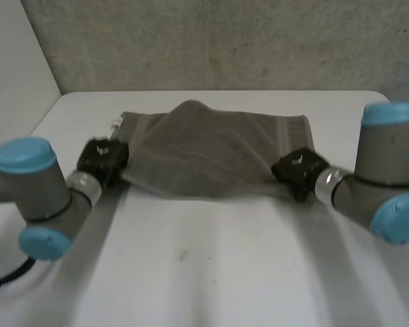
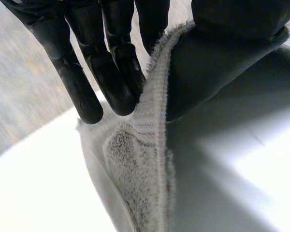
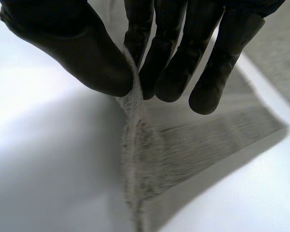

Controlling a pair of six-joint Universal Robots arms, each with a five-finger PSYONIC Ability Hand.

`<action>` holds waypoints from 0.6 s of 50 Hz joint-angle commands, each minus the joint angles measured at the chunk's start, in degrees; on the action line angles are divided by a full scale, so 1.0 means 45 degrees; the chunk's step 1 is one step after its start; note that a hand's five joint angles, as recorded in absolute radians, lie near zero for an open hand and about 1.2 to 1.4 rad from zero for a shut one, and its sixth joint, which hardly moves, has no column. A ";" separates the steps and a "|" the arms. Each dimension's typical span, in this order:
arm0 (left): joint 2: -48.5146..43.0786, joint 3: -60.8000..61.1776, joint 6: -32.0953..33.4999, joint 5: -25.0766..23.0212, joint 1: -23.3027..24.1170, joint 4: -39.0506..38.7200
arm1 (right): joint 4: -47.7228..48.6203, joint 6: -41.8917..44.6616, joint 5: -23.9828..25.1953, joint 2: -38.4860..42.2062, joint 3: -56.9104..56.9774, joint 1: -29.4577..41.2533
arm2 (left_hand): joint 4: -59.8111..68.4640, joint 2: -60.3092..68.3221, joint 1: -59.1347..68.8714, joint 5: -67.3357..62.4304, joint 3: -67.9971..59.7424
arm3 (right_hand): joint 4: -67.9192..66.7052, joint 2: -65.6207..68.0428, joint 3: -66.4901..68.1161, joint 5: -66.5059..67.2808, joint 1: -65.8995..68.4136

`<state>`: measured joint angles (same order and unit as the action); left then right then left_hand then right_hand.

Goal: Fold the towel.

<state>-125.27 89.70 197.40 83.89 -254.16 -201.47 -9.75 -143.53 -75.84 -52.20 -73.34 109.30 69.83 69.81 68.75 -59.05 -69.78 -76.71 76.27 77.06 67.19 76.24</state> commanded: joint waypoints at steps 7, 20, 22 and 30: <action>0.1469 0.2293 0.0547 0.0068 -0.0140 -0.1300 | 0.2633 -0.1187 0.0155 -0.0978 -0.2626 -0.0849 | 0.2260 0.2264 0.2499 -0.2433 -0.2270 | 0.2883 -0.2785 -0.2960 -0.2989 -0.2778; 0.1764 0.2548 0.0429 0.0088 -0.0374 -0.1888 | 0.2673 -0.1816 -0.0157 -0.0980 -0.2862 -0.1163 | 0.2260 0.2264 0.2499 -0.2433 -0.2270 | 0.8975 -0.8877 -0.9052 -0.9081 -0.8870; 0.1764 0.2548 0.0429 0.0088 -0.0413 -0.1888 | 0.2673 -0.1836 -0.0158 -0.0959 -0.2862 -0.1163 | 0.2260 0.2264 0.2499 -0.2433 -0.2270 | 0.8975 -0.8877 -0.9052 -0.9081 -0.8870; 0.1744 0.2568 0.0429 0.0088 -0.0433 -0.1908 | 0.2654 -0.1855 -0.0177 -0.0959 -0.2823 -0.1182 | 0.2260 0.2264 0.2499 -0.2433 -0.2270 | 0.7929 -0.7830 -0.8005 -0.8034 -0.7823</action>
<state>-117.30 101.20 199.31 84.31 -256.09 -210.05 2.22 -151.90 -76.61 -56.51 -86.11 103.98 69.83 69.81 68.75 -59.05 -69.79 -39.04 39.57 39.17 28.61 38.94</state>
